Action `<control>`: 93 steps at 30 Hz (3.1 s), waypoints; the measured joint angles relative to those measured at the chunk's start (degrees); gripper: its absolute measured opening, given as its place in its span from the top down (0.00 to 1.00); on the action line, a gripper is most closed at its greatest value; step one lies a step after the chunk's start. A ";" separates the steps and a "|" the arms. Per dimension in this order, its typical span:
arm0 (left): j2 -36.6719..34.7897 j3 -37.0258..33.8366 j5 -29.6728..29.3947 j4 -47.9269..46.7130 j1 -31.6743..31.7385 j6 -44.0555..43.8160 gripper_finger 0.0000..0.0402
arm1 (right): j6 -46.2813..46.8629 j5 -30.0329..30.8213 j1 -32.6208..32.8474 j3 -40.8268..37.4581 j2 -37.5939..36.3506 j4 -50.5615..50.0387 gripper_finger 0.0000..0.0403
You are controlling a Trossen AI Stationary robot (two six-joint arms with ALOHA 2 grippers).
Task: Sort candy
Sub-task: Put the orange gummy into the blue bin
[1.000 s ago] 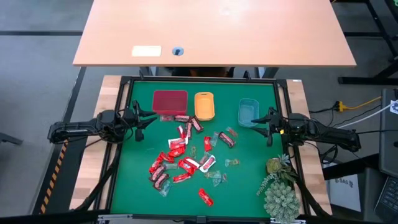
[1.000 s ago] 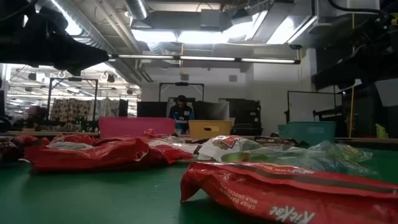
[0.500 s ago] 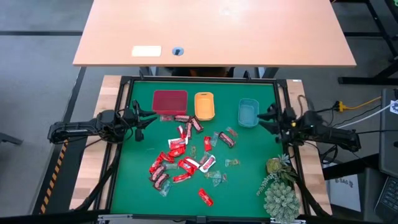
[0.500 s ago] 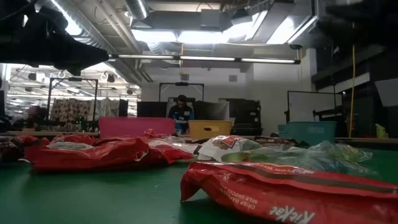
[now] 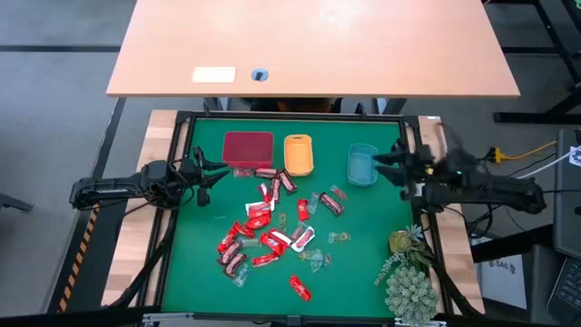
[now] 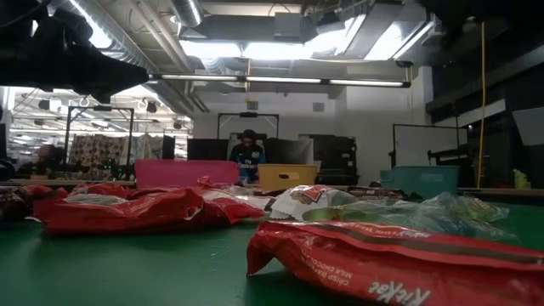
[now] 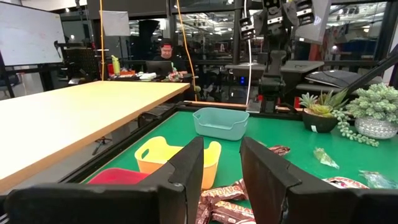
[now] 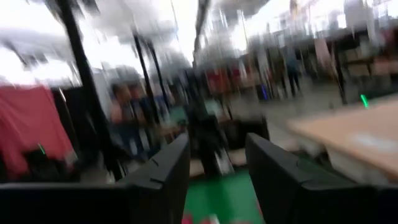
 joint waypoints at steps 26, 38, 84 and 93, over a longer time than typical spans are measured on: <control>0.00 -0.02 0.00 -0.01 -0.01 -0.11 0.74 | -12.38 3.95 0.01 27.05 53.32 -38.66 0.61; 0.00 0.00 0.00 -0.05 0.00 -0.24 0.74 | -13.88 4.06 0.00 27.09 64.64 -38.91 0.61; 0.01 0.00 0.02 -0.11 -0.02 -3.08 0.74 | -16.92 0.41 0.01 31.14 69.31 -41.96 0.99; 0.00 0.00 2.04 -0.10 0.00 -3.50 0.74 | -20.50 -3.83 0.01 41.89 69.27 -56.53 0.99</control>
